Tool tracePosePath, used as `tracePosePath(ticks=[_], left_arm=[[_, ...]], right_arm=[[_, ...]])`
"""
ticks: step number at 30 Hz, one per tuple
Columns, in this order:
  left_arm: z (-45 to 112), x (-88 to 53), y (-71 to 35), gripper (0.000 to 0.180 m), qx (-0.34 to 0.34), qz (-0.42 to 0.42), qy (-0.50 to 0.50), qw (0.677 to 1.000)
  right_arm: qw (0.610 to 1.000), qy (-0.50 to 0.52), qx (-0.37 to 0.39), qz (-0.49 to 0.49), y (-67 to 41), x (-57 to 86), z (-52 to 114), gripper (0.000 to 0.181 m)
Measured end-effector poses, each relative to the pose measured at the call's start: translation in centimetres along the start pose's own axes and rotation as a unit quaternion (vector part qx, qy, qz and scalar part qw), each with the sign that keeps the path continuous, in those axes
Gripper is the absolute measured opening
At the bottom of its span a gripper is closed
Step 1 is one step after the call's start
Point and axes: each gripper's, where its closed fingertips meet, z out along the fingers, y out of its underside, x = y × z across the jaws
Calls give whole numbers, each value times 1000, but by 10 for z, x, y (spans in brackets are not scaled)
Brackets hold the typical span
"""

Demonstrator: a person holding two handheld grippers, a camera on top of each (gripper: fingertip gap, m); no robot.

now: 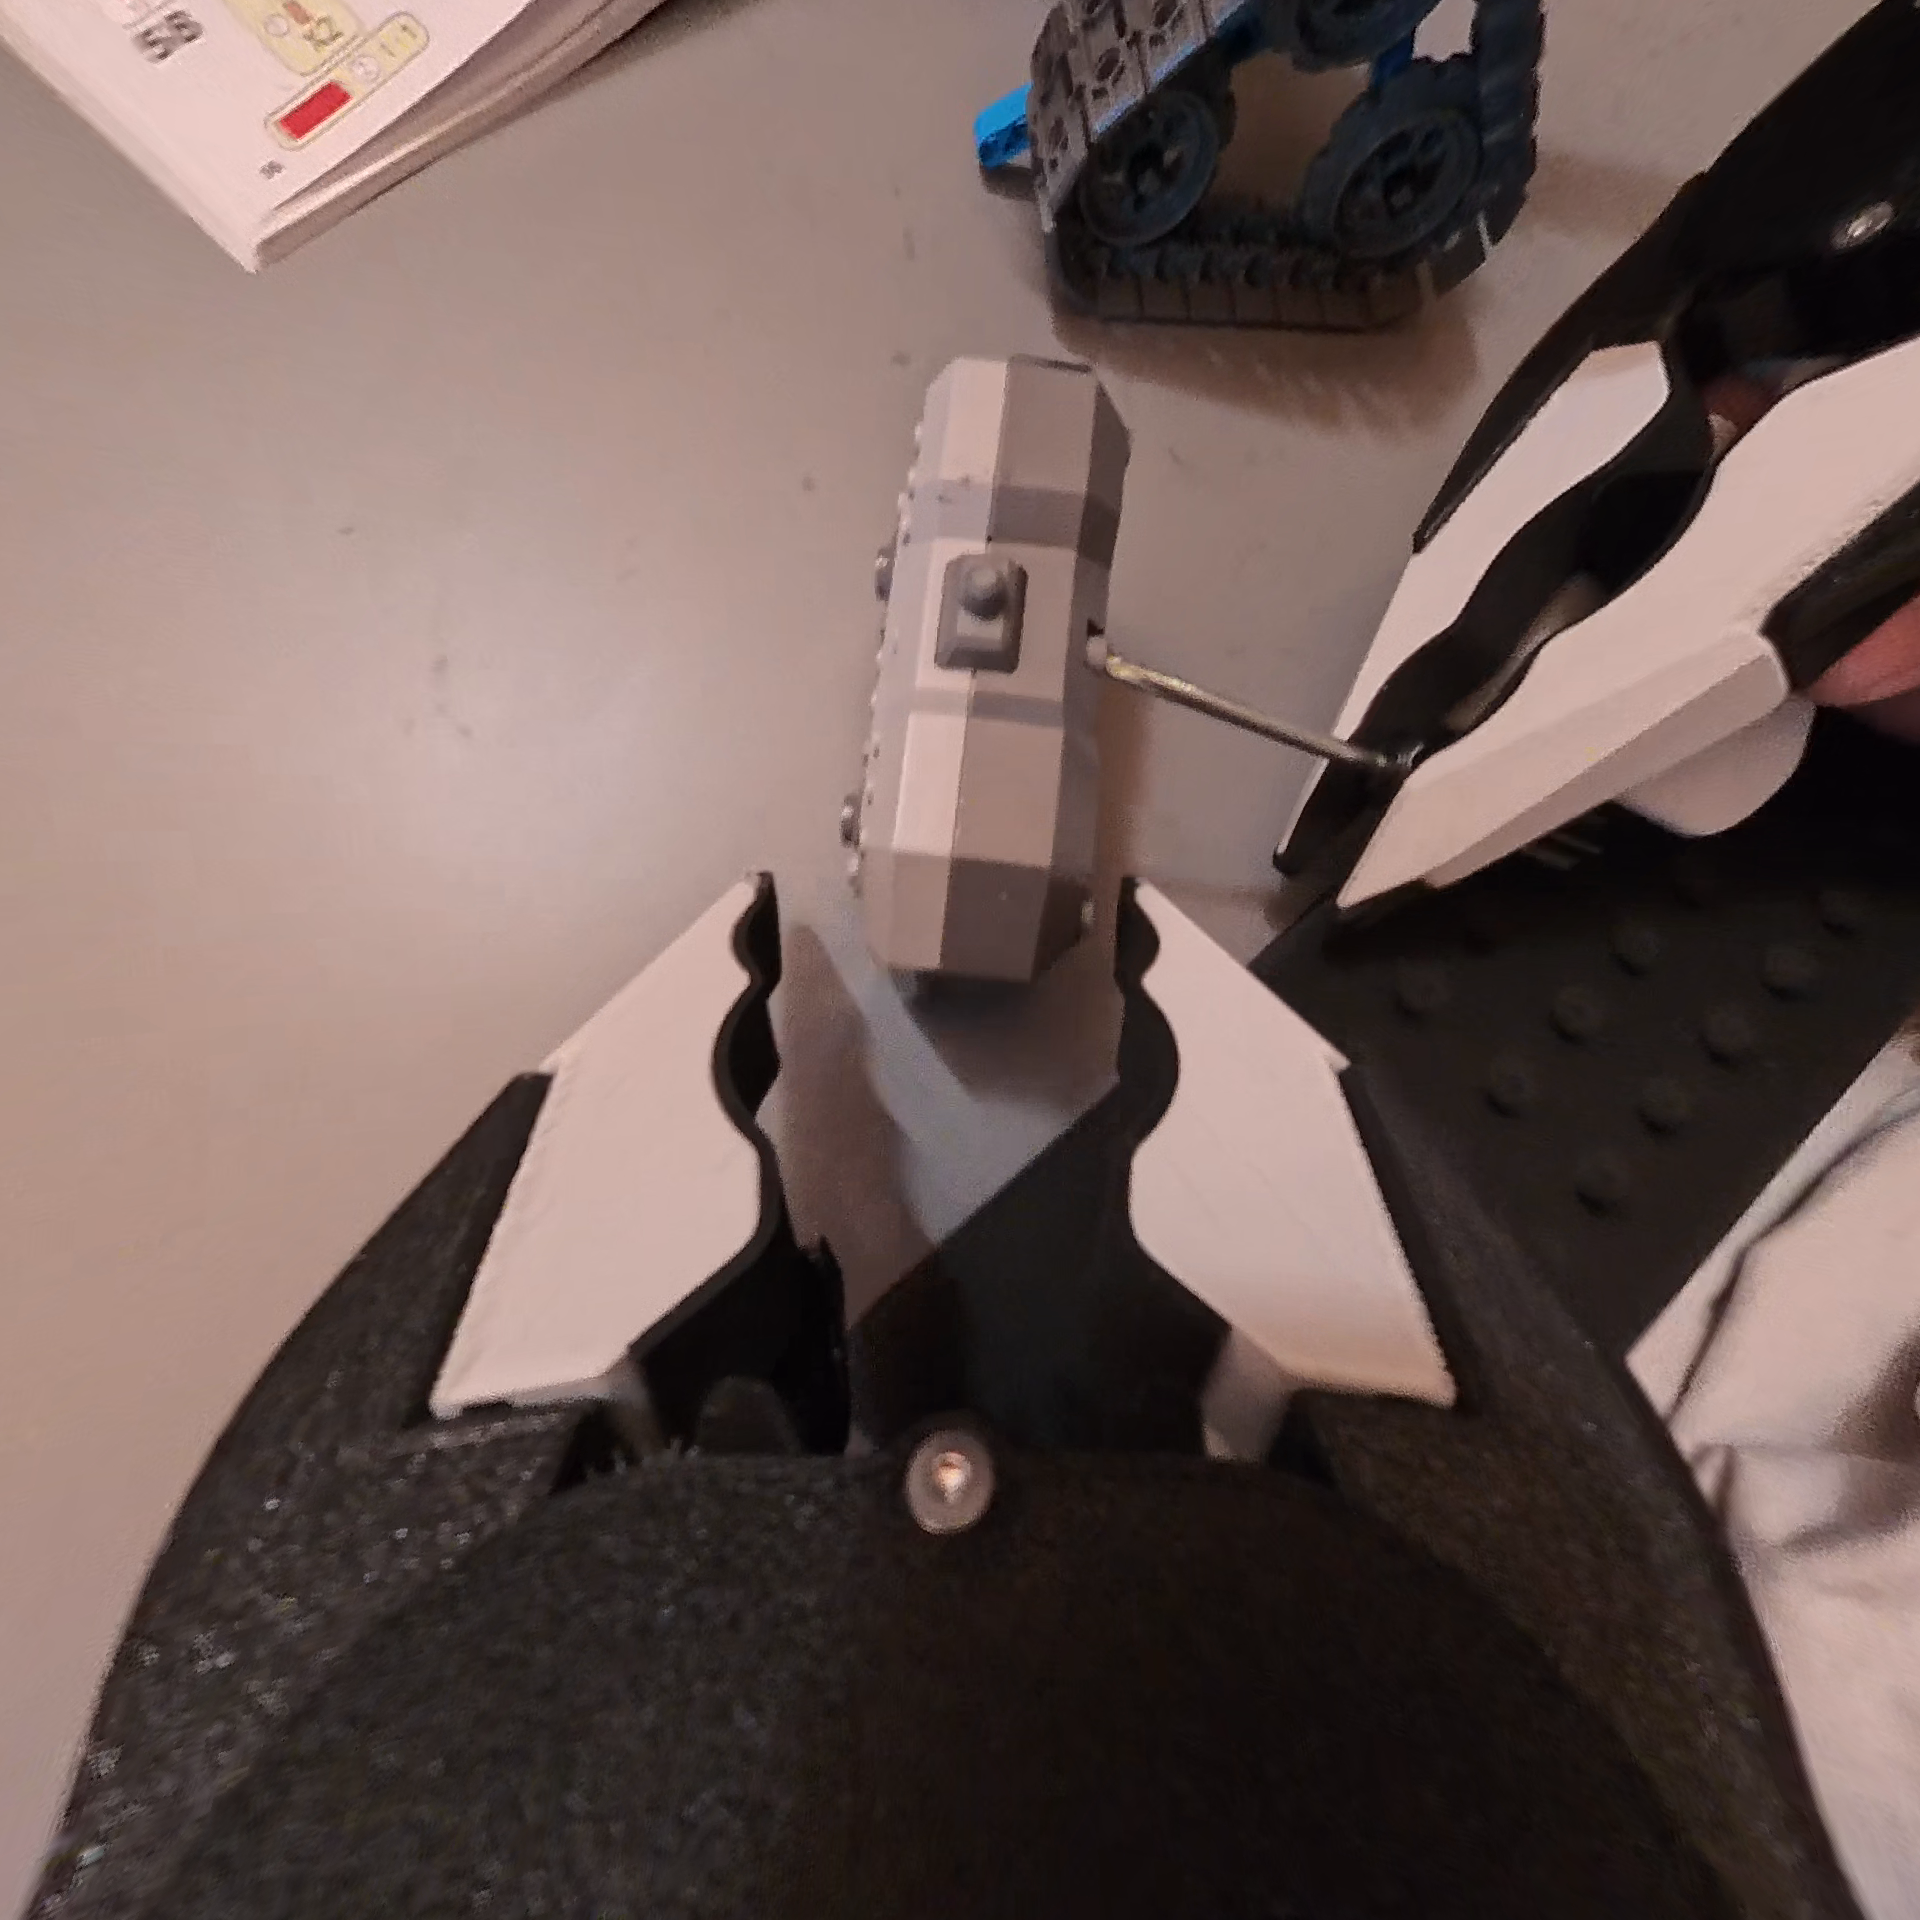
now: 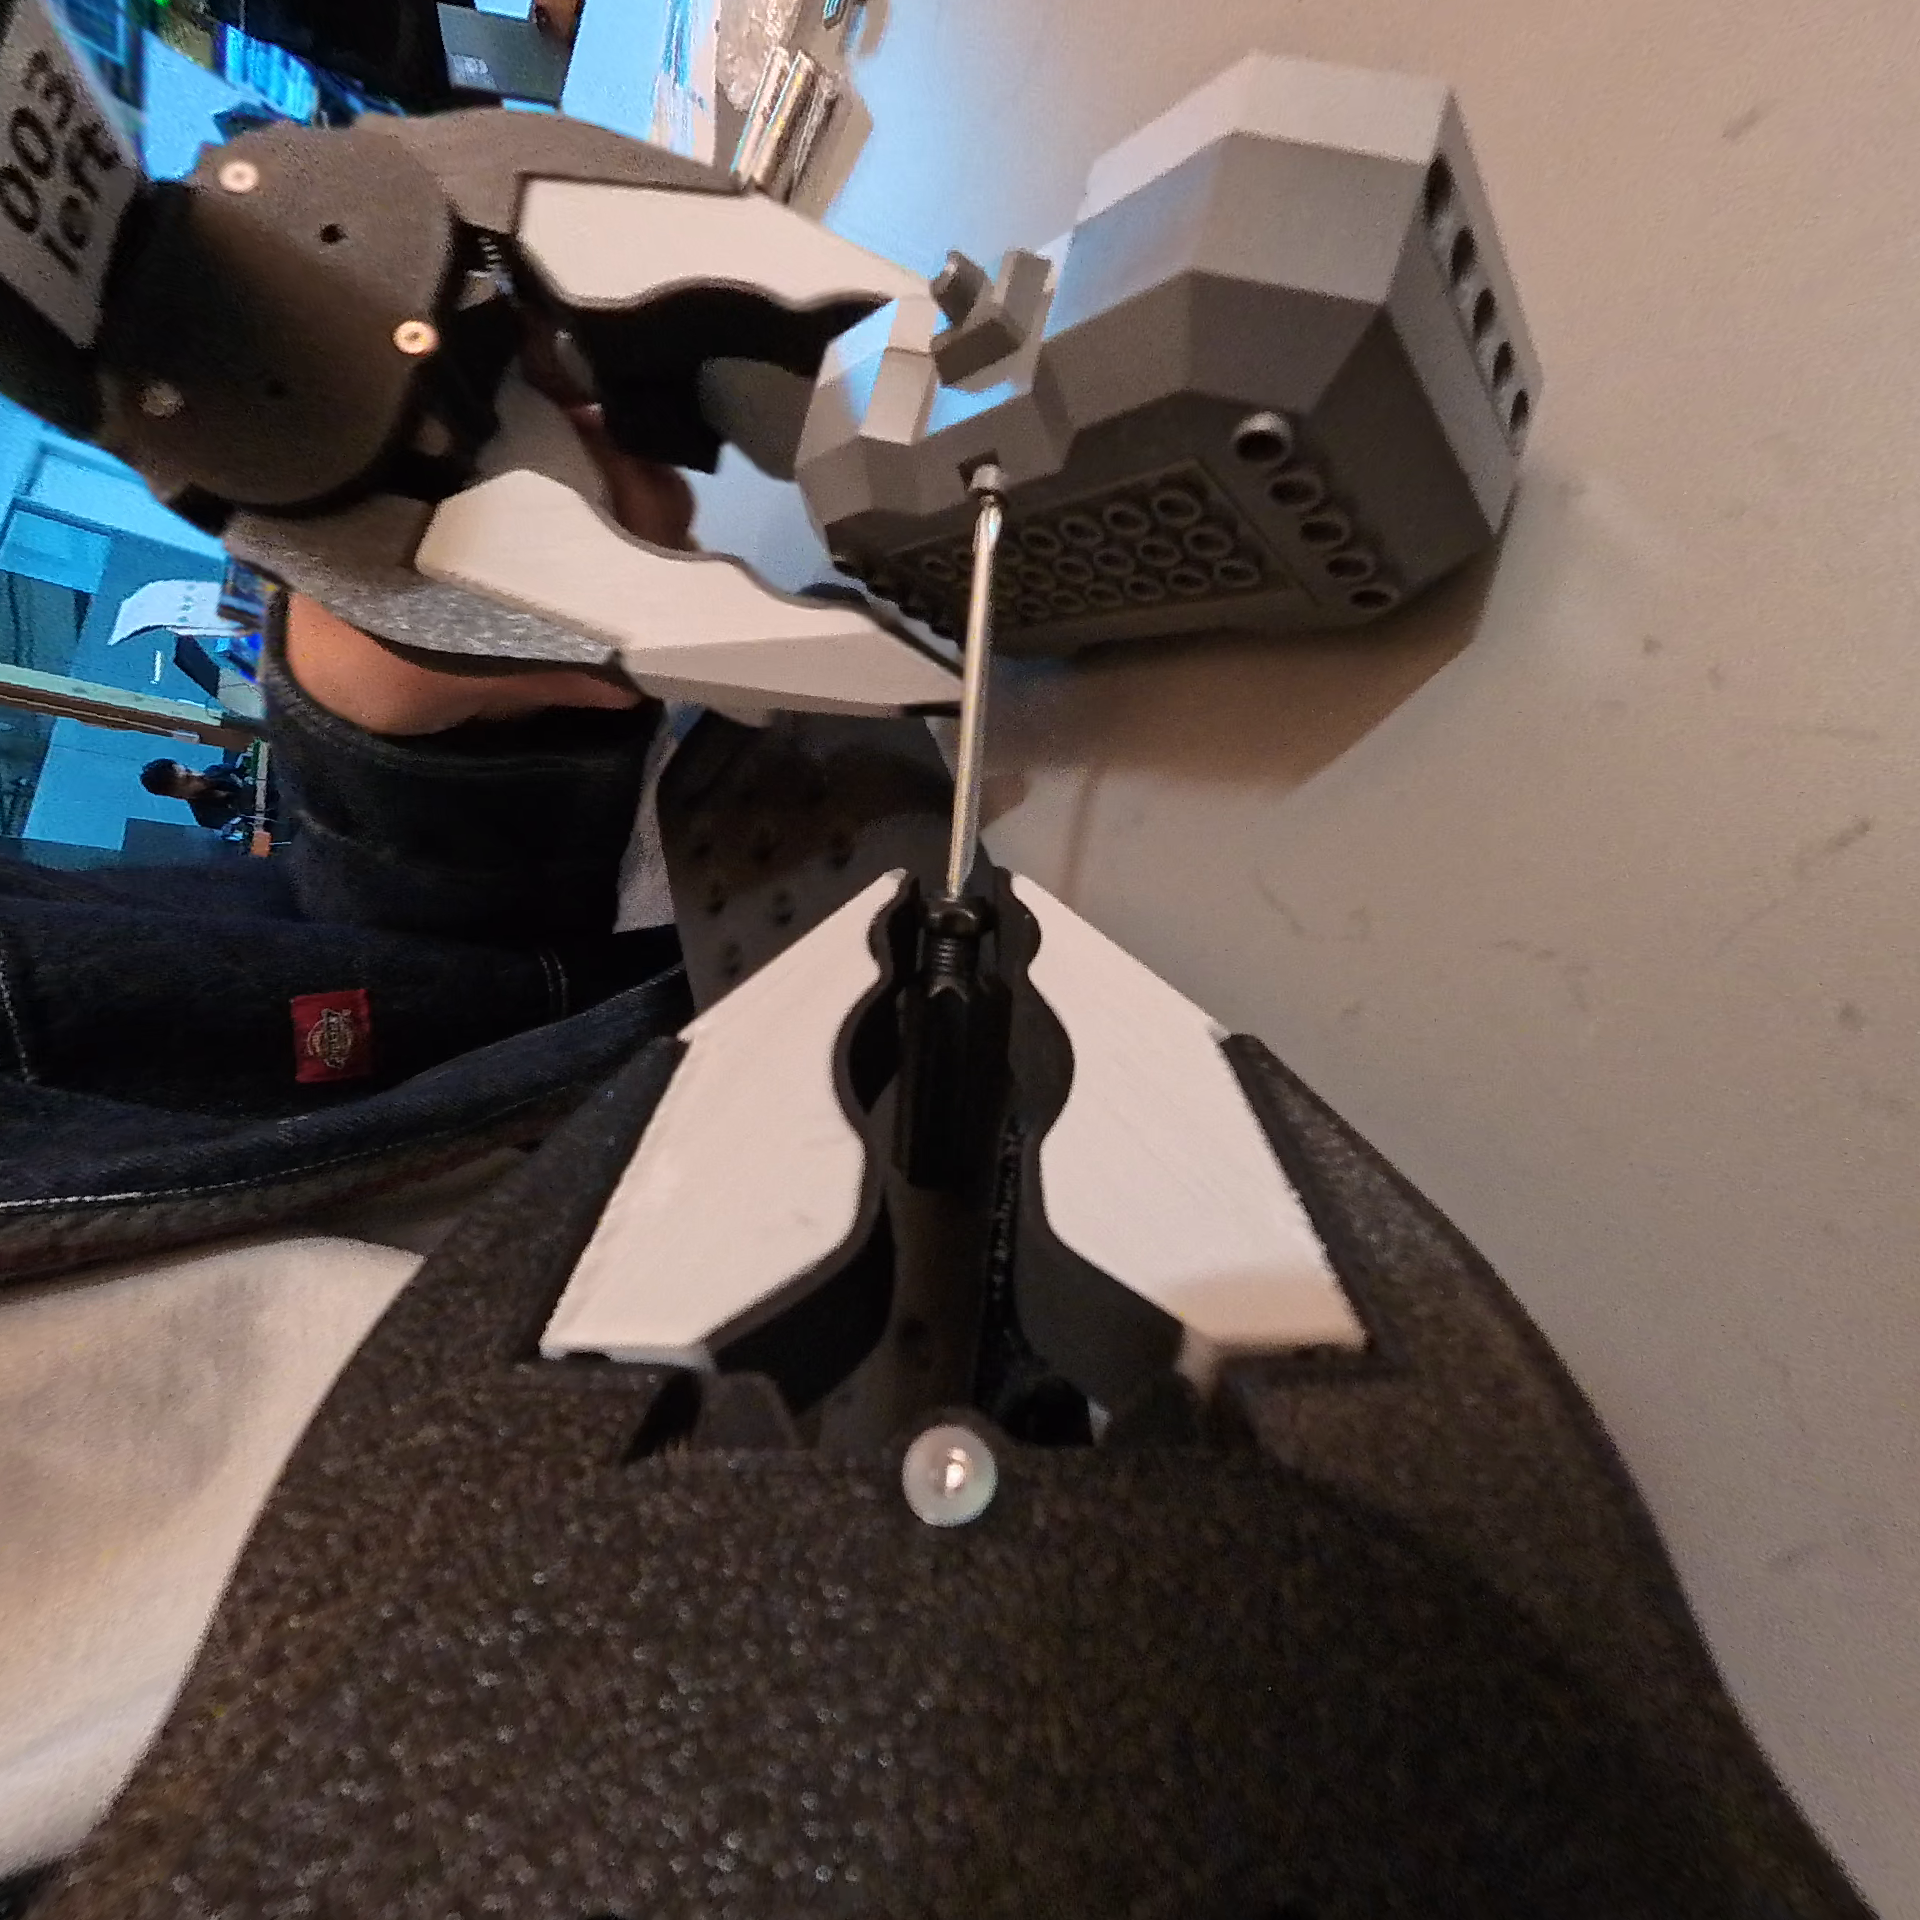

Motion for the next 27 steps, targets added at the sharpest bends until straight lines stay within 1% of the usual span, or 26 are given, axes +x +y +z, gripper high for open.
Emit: tracePosePath(ticks=[2, 3, 5, 6, 7, 8, 10, 12, 14, 16, 19, 20, 21, 23, 25, 27], left_arm=[[-19, 1, -3, 62, 25, -39, -20, 999], [-29, 6, -7, 54, 51, -67, -18, 996], [-42, 24, -16, 31, 111, -132, 17, 985], [-44, 35, -20, 26, 136, -168, 48, 975], [-42, 48, -22, 25, 146, -203, 88, 964], [-37, 59, -23, 26, 144, -234, 123, 954], [-25, 67, -24, 25, 142, -287, 157, 934], [-15, 67, -26, 24, 143, -325, 165, 920], [-5, 65, -26, 24, 128, -351, 158, 914], [3, 66, -25, 25, 107, -364, 156, 912], [10, 66, -26, 24, 108, -386, 155, 903], [11, 65, -27, 20, 111, -396, 157, 898], [11, 64, -28, 12, 116, -404, 161, 893], [12, 65, -30, 6, 120, -408, 169, 889], [12, 65, -31, 3, 121, -412, 172, 887], [11, 65, -31, 3, 122, -427, 184, 877]], right_arm=[[1000, -1, -1, 1, 0, 0, -1, 12], [1000, -3, 0, 4, 0, 1, -1, 12], [1000, -11, 4, 9, 0, 0, -2, 12], [1000, -13, 5, 9, 0, 0, -2, 12], [1000, -14, 6, 8, 0, 0, -2, 12], [1000, -14, 7, 7, 0, -1, -2, 12], [1000, -13, 5, 3, 0, -1, -1, 12], [1000, -10, 5, -2, 0, 0, -1, 12], [1000, -8, 5, -7, 0, 0, -1, 12], [1000, -4, 3, -15, 0, 1, -1, 12], [1000, 0, 3, -24, -1, 2, 0, 12], [1000, 0, 2, -25, -1, 2, 0, 12], [1000, 1, 2, -26, -1, 2, 1, 12], [1000, 8, 3, -27, -2, 5, 1, 12], [1000, 6, 3, -28, -2, 5, 1, 12], [1000, -1, 2, -29, -2, 4, 0, 13]])
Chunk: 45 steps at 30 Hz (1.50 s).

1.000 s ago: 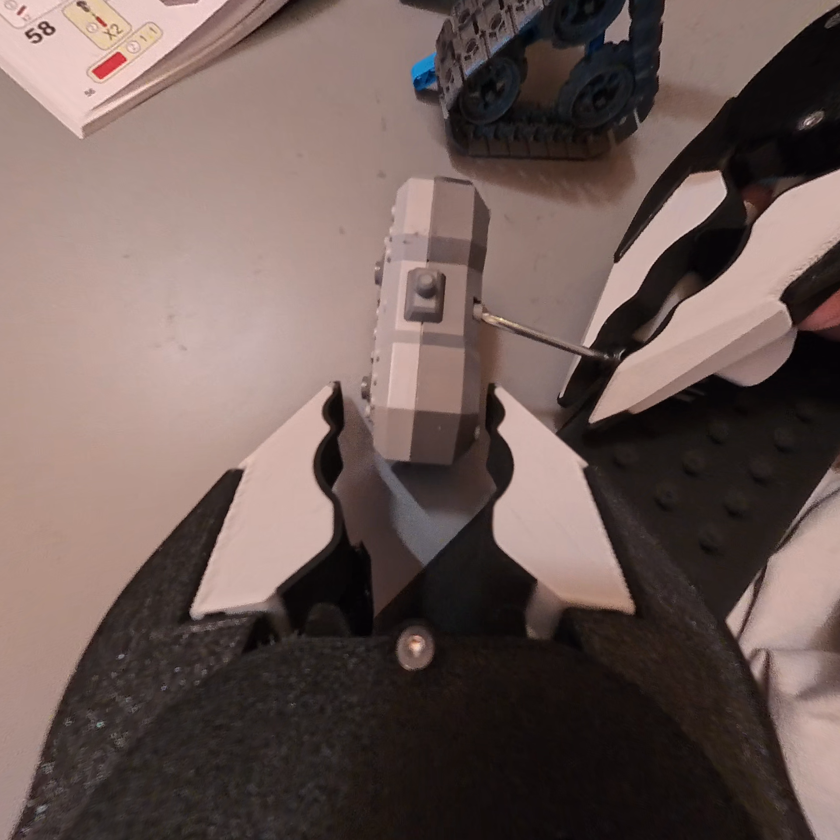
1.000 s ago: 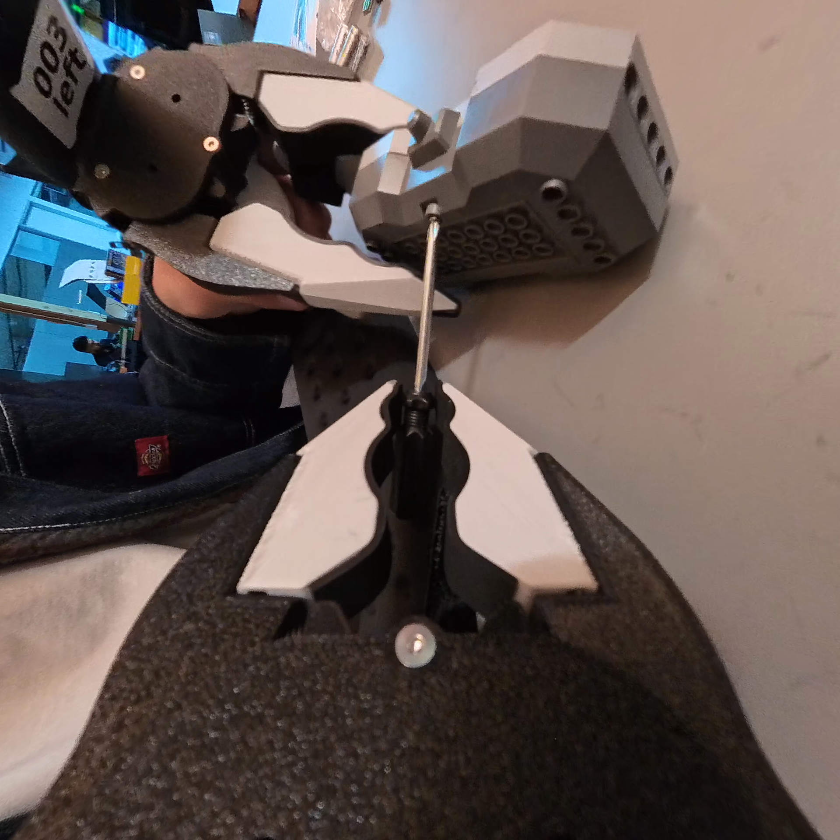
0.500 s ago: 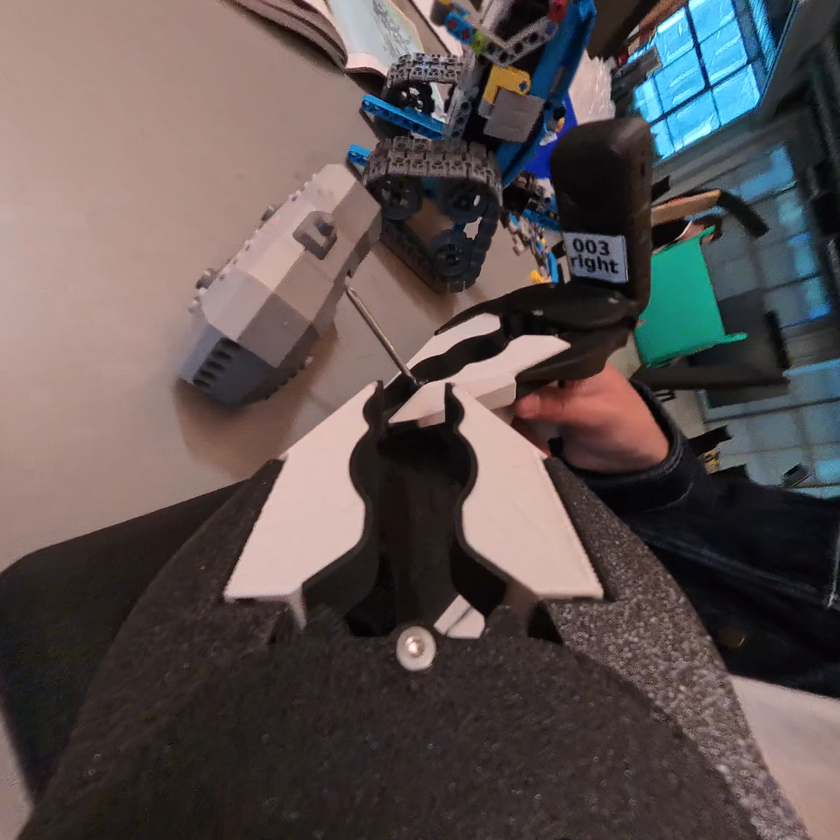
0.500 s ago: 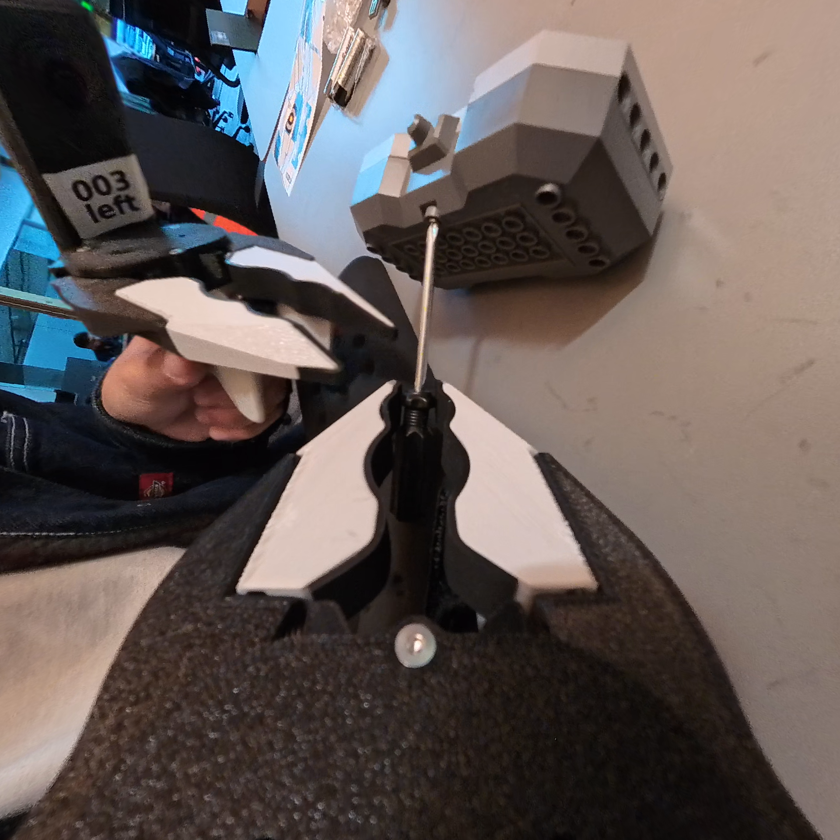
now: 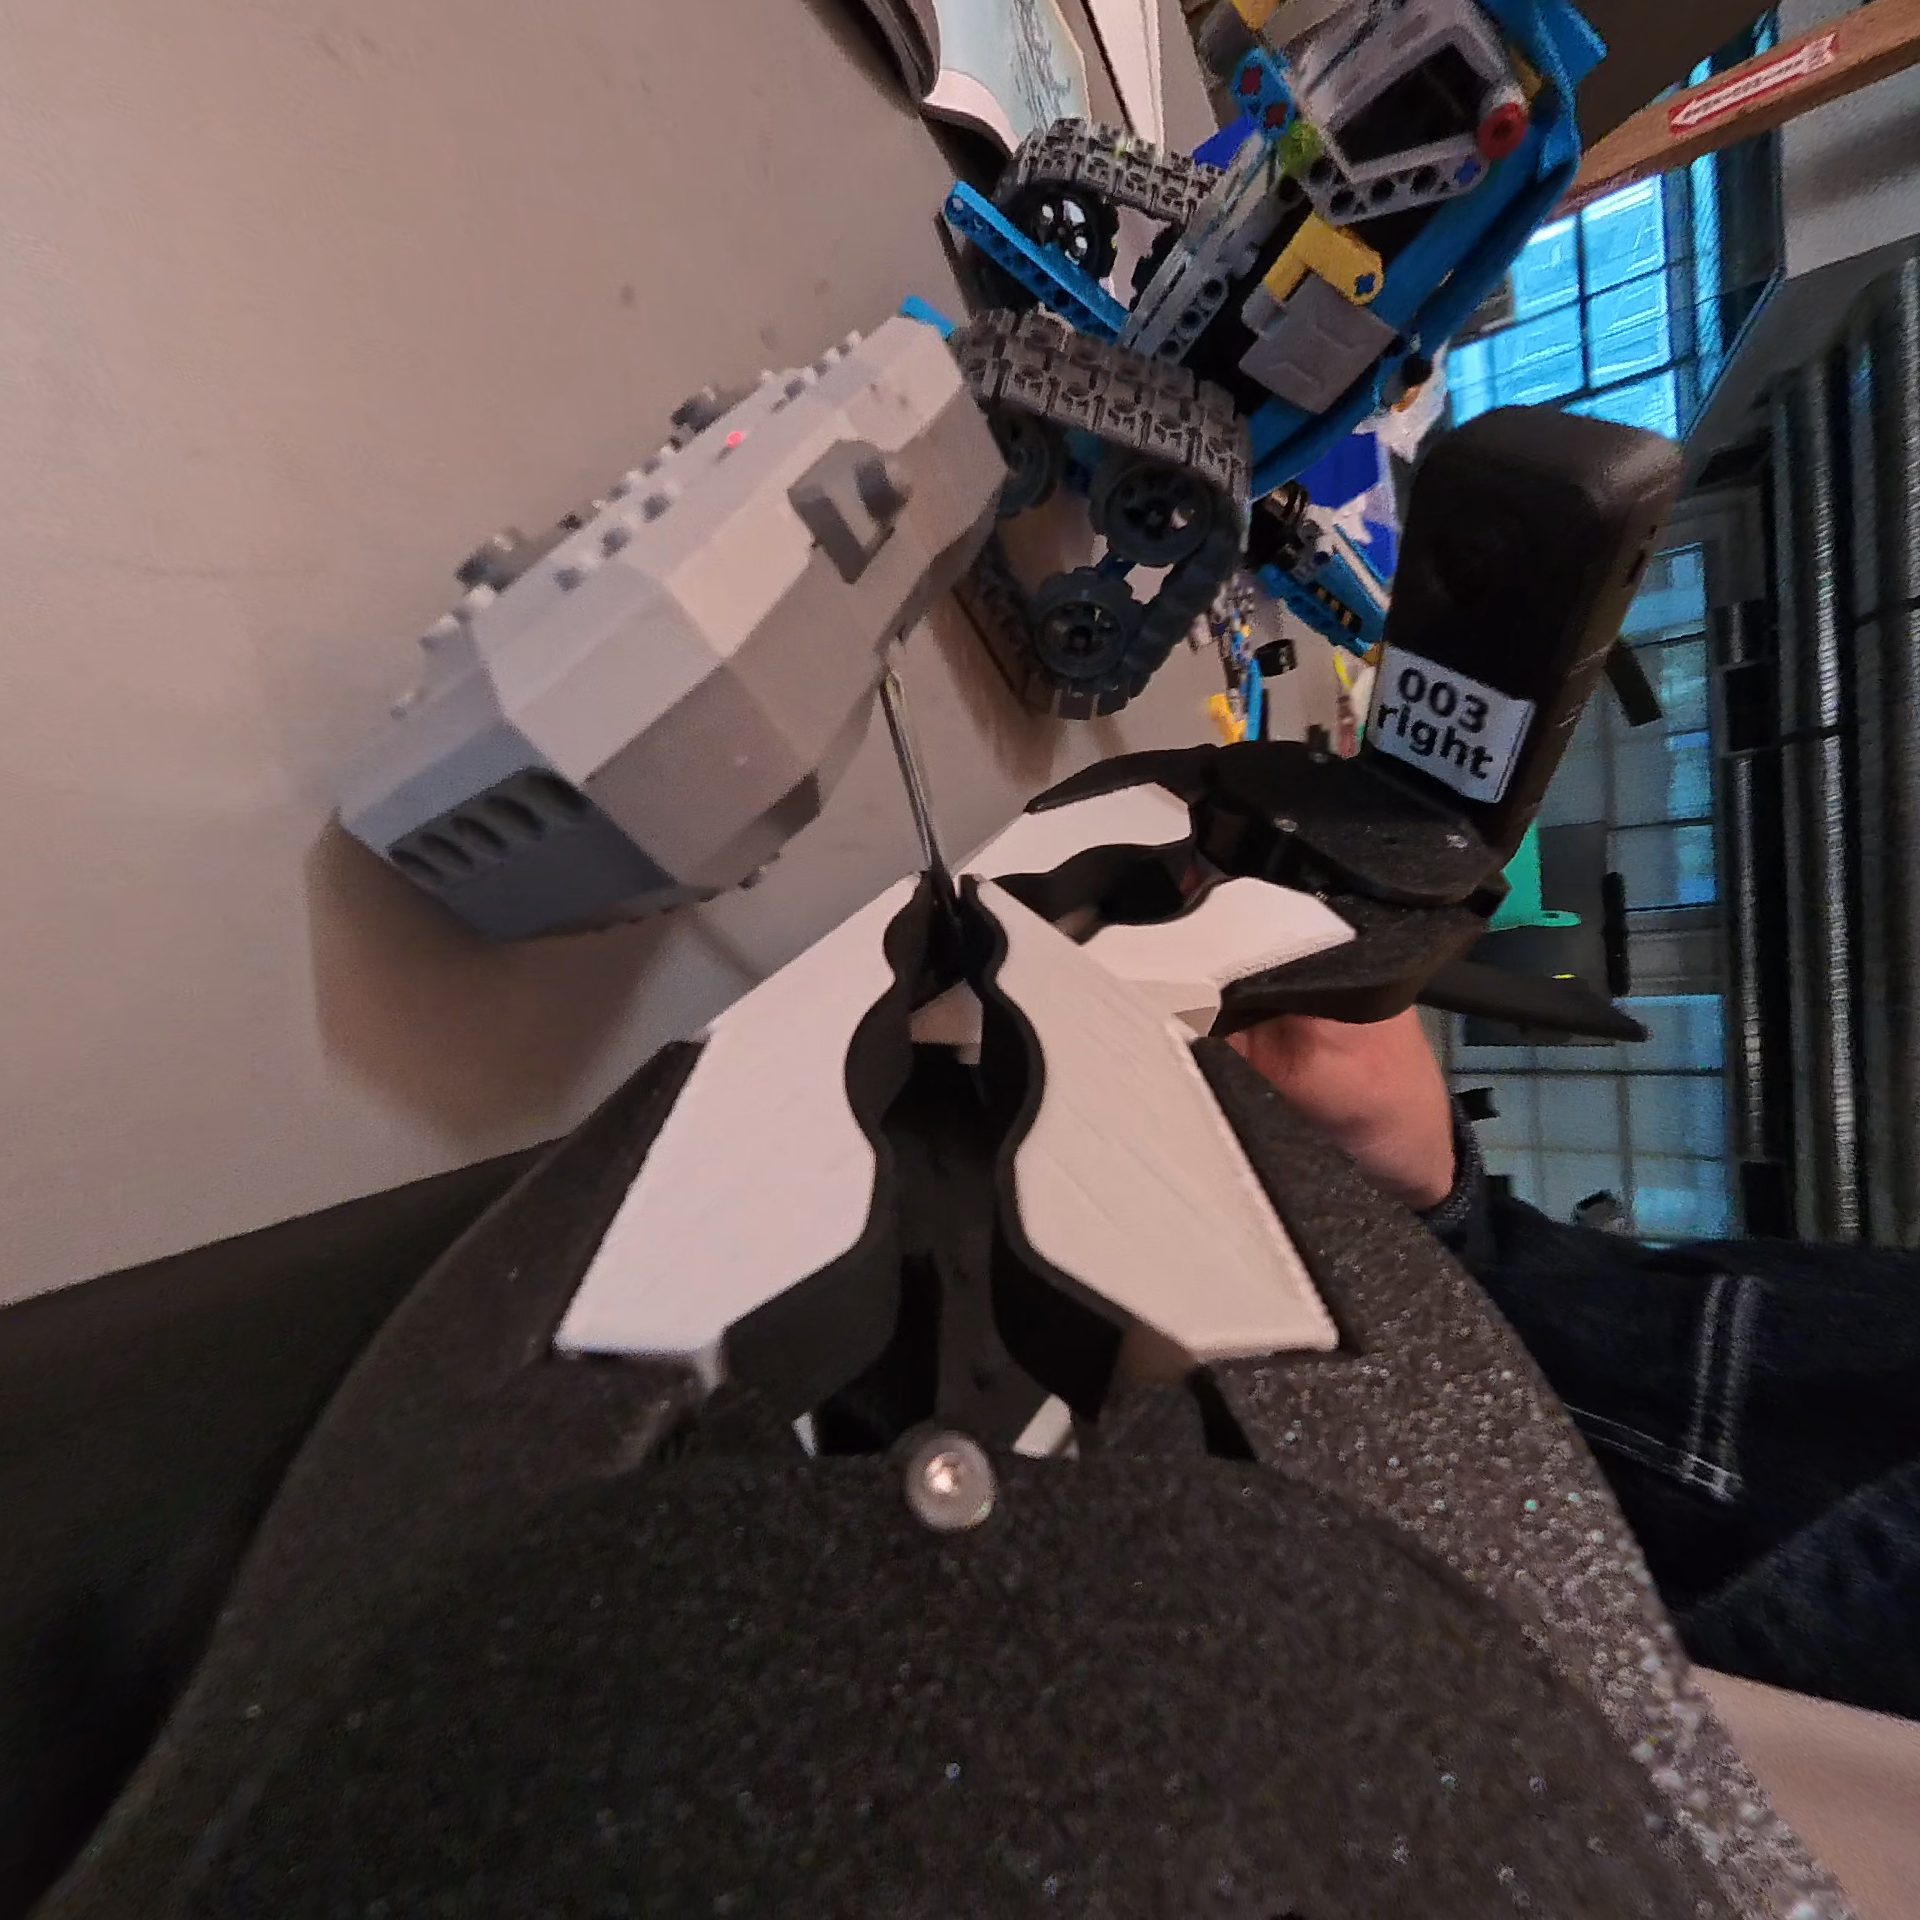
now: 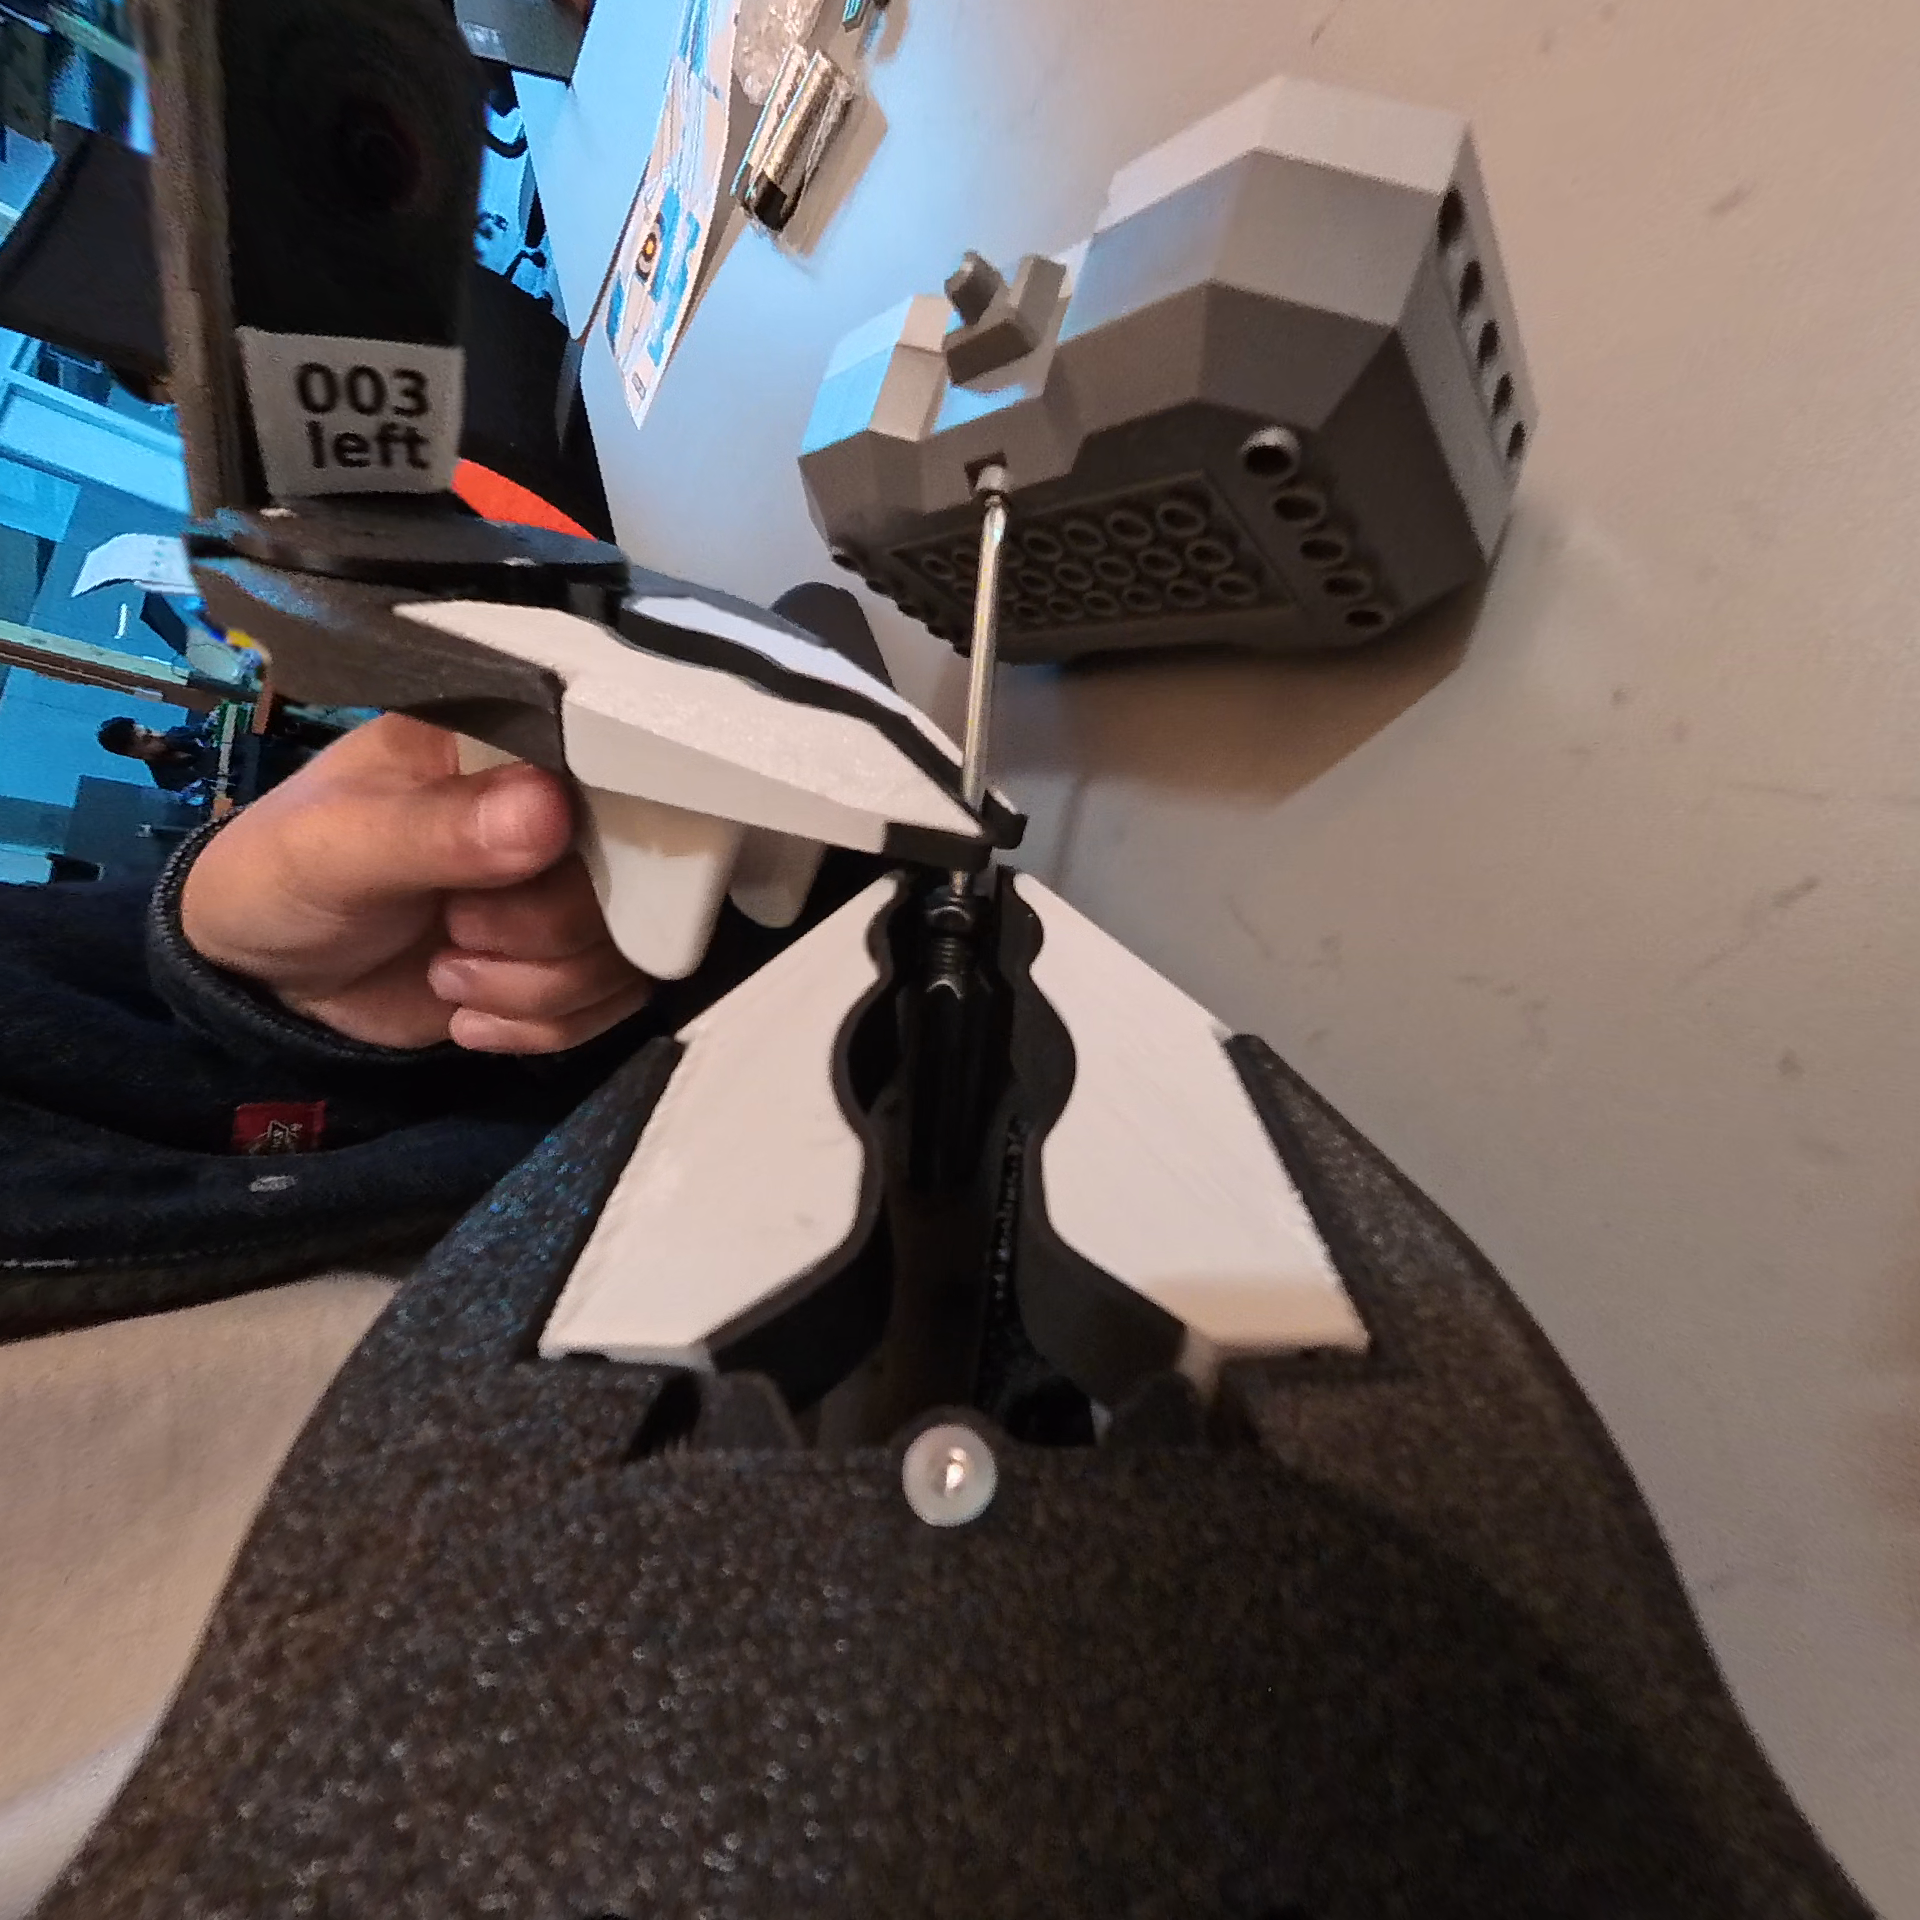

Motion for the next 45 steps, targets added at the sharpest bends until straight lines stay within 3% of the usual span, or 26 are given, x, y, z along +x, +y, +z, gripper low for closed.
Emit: tracePosePath(ticks=[4, 7, 12, 15, 22, 25, 27, 37, 45], left_arm=[[-2, 5, 2, 1, -3, -13, 27, 1000], [-4, 4, -1, 1, 6, -26, 34, 999], [-7, 18, -1, 1, 7, -49, 81, 995], [-8, 29, -2, 1, 10, -67, 112, 991], [-8, 34, 4, 1, 3, -137, 162, 977], [-6, 31, 6, 1, -2, -145, 158, 977], [-4, 28, 7, 1, -5, -146, 152, 978], [4, 13, 1, 4, 30, -109, 88, 990], [6, 14, 0, 3, 29, -84, 78, 993]], right_arm=[[999, 12, 10, -44, 1, -4, -6, 25], [985, 86, 25, -145, 5, -3, -16, 38], [912, 240, 87, -320, 0, -11, -38, 37], [883, 289, 95, -358, -2, -14, -41, 43], [851, 339, 113, -385, -4, -15, -51, 14], [849, 346, 86, -389, 3, -10, -45, 20], [839, 369, 78, -392, 3, -5, -46, 15], [922, 286, 83, -246, 2, 3, -38, 12], [929, 275, 91, -233, 1, 4, -39, 12]])
